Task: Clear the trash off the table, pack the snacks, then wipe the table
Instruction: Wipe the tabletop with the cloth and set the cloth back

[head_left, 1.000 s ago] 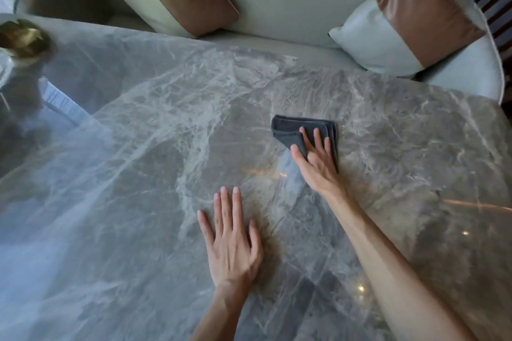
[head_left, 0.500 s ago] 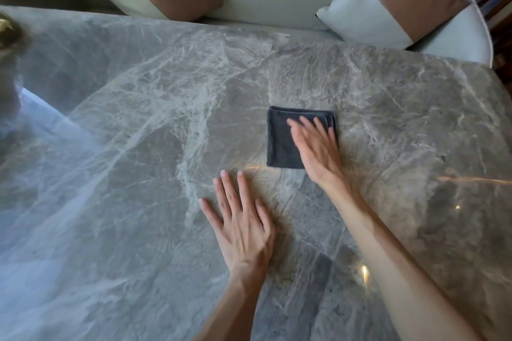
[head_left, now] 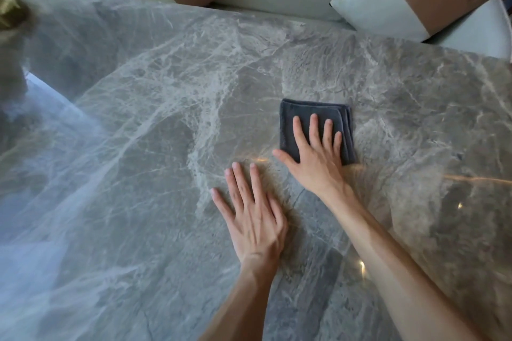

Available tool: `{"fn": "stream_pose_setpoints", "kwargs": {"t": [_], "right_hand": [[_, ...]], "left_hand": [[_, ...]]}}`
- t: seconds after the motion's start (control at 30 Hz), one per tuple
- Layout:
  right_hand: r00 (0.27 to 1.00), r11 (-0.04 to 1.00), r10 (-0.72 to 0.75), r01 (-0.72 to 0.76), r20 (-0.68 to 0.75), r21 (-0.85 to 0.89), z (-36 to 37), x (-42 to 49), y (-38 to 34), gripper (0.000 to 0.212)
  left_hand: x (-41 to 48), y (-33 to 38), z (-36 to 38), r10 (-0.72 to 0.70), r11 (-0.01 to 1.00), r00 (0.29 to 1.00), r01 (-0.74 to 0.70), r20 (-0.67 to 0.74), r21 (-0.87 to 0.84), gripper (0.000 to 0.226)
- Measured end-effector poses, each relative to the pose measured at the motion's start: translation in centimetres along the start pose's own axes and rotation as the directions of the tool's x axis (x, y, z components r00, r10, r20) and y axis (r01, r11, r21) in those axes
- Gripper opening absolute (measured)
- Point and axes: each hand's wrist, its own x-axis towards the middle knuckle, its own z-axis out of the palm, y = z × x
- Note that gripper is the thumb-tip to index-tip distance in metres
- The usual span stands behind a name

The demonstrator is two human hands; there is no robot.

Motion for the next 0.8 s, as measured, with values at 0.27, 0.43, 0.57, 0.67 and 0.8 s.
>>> {"fn": "stream_pose_setpoints", "kwargs": {"t": [0.27,0.43,0.57,0.67,0.8], "right_hand": [[0.986,0.981,0.151,-0.141,-0.072,0.137,0.0,1.8,-1.0,0.059],[0.992,0.997,0.046,-0.039,-0.121,0.064,0.5,-1.0,-2.5,0.055],[0.987,0.992,-0.121,0.116,-0.104,-0.054,1.5,-7.1,0.5,0.055],[0.999,0.996,-0.031,0.028,-0.036,-0.086,0.7,-6.2,4.1,0.056],[0.967,0.963,0.253,-0.249,-0.027,0.099,-0.6,1.2,2.8,0.056]], "left_hand": [[-0.2,0.0,0.0,-0.005,1.0,1.0,0.005,-0.002,-0.004,0.068],[-0.1,0.0,0.1,-0.008,1.0,1.0,0.008,-0.002,-0.003,0.068],[-0.2,0.0,-0.2,-0.016,0.999,1.0,0.016,0.011,-0.037,0.068],[-0.2,0.2,-0.3,-0.013,0.999,1.0,0.013,0.006,-0.03,0.068],[0.0,0.1,0.0,-0.018,0.999,1.0,0.017,-0.011,-0.04,0.067]]}}
